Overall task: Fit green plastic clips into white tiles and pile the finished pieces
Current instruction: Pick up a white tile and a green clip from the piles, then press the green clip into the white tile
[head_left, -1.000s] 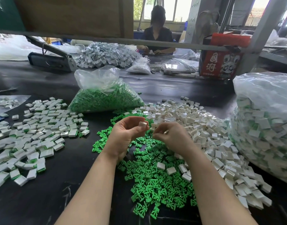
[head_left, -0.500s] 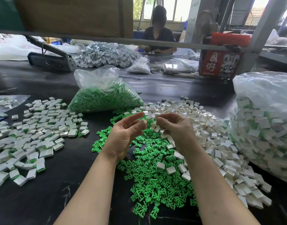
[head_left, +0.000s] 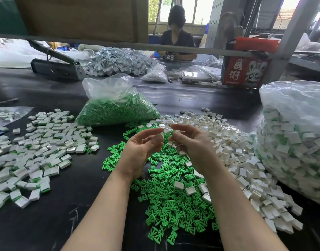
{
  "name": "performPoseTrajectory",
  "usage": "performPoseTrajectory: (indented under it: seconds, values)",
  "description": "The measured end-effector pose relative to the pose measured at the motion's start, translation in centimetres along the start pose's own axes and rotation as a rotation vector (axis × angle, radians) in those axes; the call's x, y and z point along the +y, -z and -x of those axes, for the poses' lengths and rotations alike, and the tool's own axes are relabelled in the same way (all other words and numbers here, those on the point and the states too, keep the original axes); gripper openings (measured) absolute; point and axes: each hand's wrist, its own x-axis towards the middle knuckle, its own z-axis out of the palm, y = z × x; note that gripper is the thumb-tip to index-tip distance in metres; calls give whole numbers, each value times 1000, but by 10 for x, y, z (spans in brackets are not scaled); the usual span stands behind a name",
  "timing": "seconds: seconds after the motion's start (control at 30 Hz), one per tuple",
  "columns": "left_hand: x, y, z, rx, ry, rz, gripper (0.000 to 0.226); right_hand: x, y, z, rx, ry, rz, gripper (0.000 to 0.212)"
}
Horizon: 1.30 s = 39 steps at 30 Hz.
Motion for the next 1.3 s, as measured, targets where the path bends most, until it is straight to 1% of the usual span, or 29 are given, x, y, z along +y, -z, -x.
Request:
performPoseTrajectory:
  seconds: [0.07, 0.17, 0.33, 0.47, 0.57, 0.67, 0.83, 1.0, 1.17, 1.3]
  values:
    - [0, -1, 0, -7, 10, -23, 30, -1, -2, 1, -13, -3, -3, 21]
    - [1, -4, 1, 3, 32, -70, 35, -2, -5, 2, 1, -6, -14, 17]
    - [2, -8, 3, 21, 51, -98, 31, -3, -7, 0, 51, -68, -136, 5]
    - [3, -7, 3, 27, 46, -85, 37, -1, -4, -1, 44, -130, -248, 9]
    - [2, -7, 4, 38, 45, -83, 28, 0, -1, -3, 57, -162, -285, 13]
    - [2, -7, 3, 48, 48, -95, 19, 3, 0, -4, 66, -172, -260, 11]
    - [4, -12, 4, 59, 37, -129, 33, 7, -3, -5, 31, -162, -246, 9]
    - [5, -15, 5, 63, 17, -165, 34, 11, -6, -6, 43, -152, -240, 8]
    - [4, -16, 5, 73, -4, -191, 35, 14, -12, -8, 61, -123, -237, 14]
    - [3, -14, 4, 82, -19, -191, 27, 16, -11, -7, 63, -54, -105, 17]
